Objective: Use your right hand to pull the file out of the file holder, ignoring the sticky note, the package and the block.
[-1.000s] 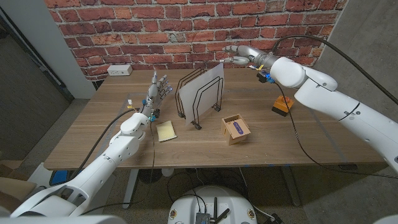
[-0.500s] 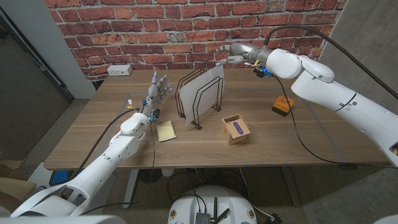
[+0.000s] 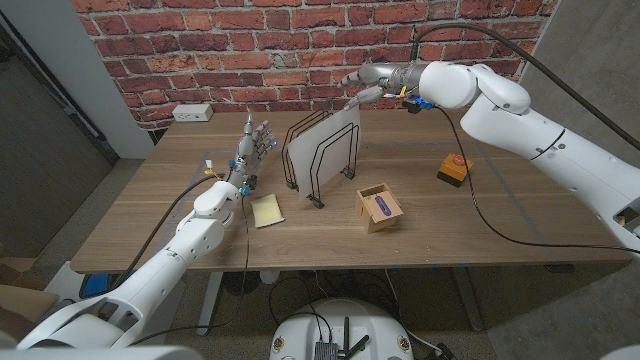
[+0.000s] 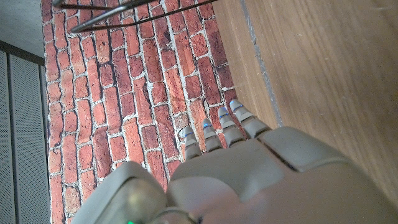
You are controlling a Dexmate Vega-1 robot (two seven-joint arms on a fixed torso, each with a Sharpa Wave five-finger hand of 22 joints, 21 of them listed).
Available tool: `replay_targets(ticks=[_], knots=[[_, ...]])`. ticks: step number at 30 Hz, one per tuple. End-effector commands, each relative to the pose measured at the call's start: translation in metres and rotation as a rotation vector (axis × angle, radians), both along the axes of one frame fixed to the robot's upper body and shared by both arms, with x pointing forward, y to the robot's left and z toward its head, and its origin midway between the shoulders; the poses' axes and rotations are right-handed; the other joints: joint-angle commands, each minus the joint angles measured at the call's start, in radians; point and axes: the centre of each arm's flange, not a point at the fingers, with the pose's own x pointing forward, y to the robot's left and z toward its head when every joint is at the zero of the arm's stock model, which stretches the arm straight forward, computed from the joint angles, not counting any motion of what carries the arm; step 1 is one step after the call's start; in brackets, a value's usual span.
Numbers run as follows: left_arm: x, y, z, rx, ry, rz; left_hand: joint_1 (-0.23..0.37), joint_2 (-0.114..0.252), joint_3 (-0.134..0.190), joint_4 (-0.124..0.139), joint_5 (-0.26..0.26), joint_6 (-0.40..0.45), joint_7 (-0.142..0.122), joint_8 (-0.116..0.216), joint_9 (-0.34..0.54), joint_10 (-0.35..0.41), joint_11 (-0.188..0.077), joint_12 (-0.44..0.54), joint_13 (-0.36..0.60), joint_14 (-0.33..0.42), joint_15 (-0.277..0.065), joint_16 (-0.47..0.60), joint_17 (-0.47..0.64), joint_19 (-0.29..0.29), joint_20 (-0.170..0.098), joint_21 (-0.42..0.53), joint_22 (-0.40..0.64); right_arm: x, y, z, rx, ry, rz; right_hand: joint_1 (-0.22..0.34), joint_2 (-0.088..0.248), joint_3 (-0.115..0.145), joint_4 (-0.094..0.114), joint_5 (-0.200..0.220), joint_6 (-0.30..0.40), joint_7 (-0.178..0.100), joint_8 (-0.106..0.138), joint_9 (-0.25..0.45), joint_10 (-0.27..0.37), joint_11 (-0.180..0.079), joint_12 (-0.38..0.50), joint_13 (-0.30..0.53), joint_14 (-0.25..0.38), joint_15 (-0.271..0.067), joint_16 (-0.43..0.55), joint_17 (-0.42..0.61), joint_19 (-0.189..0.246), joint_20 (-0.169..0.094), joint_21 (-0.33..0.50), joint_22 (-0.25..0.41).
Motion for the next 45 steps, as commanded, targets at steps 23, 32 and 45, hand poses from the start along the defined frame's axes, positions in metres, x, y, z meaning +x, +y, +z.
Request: replay_targets(ticks=[23,32,45], knots=[[0.000,0.000,0.000,0.000,0.000,0.000,0.001,0.010,-0.002,0.006,0.006,0.006,-0.006,0.008,0.006,0.001,-0.009,0.006,0.005,0.006,-0.003,0.006,0.003,0.006,0.001,0.007,0.006,-0.003,0.052,0.032,-0.336,0.066,-0.070,0.135,-0.052,0.018,0.014,0.027,0.157,-0.045,0.044,0.010,0.157,-0.019,0.037,0.013,0.206,-0.143,0.087,0.020,0.117,-0.032,0.003,0.005],[0.000,0.000,0.000,0.000,0.000,0.000,0.001,0.010,-0.002,0.006,0.006,0.005,-0.005,0.007,0.006,0.000,-0.007,0.006,0.005,0.007,-0.004,0.007,0.003,0.006,0.002,0.007,0.006,0.000,0.060,0.031,-0.405,0.072,-0.077,0.169,-0.073,0.013,0.009,0.021,0.208,-0.072,0.059,0.012,0.209,-0.042,0.045,0.016,0.229,-0.164,0.100,0.023,0.138,-0.049,0.001,0.005],[0.000,0.000,0.000,0.000,0.000,0.000,0.001,0.010,-0.003,0.006,0.006,0.004,-0.006,0.007,0.006,0.000,-0.010,0.006,0.005,0.006,-0.005,0.006,0.003,0.005,0.001,0.007,0.006,0.005,0.072,0.035,-0.497,0.106,-0.113,0.205,-0.087,0.007,0.014,0.011,0.164,-0.079,0.033,0.011,0.174,-0.051,0.017,0.016,0.170,-0.151,0.074,0.019,0.128,-0.049,-0.008,0.006]])
